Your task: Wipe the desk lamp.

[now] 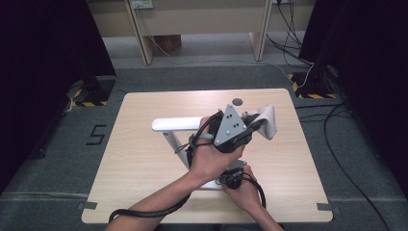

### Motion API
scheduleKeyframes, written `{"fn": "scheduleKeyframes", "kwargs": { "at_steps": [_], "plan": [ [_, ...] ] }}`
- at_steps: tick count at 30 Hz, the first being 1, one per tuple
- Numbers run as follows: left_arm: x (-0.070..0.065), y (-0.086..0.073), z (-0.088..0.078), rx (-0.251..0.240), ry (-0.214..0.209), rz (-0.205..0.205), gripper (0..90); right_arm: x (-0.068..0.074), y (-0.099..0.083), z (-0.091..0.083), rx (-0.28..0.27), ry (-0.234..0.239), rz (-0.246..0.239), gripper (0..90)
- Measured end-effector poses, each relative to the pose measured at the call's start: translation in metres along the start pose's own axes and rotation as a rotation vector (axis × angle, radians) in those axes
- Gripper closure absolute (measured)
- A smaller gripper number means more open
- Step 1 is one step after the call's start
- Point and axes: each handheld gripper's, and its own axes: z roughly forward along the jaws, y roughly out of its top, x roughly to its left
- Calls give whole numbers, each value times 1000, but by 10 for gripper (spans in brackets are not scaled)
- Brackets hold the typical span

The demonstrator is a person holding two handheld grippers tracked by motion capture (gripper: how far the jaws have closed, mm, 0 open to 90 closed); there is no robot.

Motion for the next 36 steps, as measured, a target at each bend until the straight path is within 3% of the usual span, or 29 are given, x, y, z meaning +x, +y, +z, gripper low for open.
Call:
{"fn": "scheduleKeyframes", "kwargs": {
  "at_steps": [36],
  "plan": [
    [-17, 3, 14, -1, -45, 16, 806, 0, 0, 0, -2, 2, -4, 900]
  ]
}}
